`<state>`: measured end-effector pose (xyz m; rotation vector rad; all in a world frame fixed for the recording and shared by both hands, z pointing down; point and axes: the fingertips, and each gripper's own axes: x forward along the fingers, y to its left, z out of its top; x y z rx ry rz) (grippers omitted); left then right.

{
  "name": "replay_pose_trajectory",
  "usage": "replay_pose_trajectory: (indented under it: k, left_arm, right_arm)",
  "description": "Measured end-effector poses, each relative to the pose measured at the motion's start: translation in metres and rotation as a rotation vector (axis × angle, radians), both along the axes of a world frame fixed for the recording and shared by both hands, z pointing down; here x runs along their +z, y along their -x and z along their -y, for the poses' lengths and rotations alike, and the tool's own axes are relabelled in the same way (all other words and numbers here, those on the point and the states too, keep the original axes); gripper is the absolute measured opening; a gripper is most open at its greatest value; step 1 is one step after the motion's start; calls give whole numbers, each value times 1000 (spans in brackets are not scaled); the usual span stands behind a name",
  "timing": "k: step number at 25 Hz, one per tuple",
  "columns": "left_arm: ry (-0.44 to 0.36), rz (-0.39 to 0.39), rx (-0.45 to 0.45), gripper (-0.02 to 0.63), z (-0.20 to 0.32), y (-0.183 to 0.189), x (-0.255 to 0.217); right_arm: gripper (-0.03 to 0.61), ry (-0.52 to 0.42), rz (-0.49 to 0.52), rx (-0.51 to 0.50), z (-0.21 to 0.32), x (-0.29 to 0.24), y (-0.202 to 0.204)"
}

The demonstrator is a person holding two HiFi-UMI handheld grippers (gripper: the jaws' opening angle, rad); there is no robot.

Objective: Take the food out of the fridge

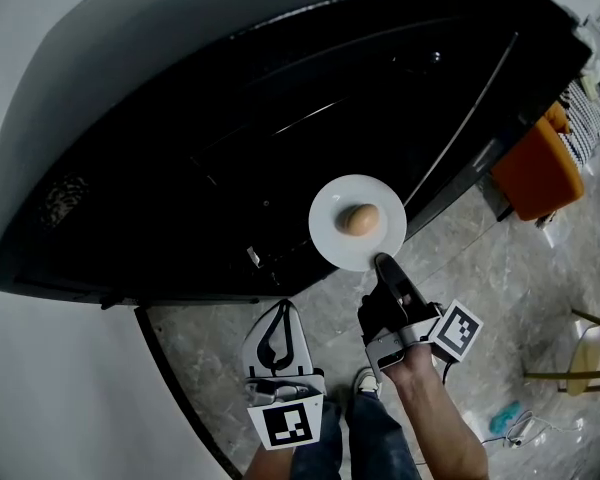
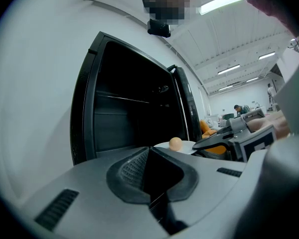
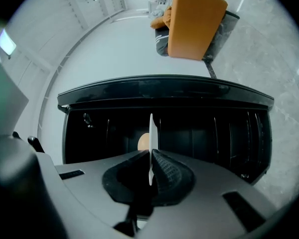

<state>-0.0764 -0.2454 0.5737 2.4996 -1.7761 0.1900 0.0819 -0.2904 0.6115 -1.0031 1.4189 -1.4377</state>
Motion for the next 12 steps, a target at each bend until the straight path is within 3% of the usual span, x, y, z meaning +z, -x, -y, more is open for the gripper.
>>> replay_pose_trajectory:
  k: [12]
  left_arm:
    - [14, 12, -6, 14, -3, -3, 10]
  right_arm:
    - [32, 72, -5, -25, -77, 5, -13]
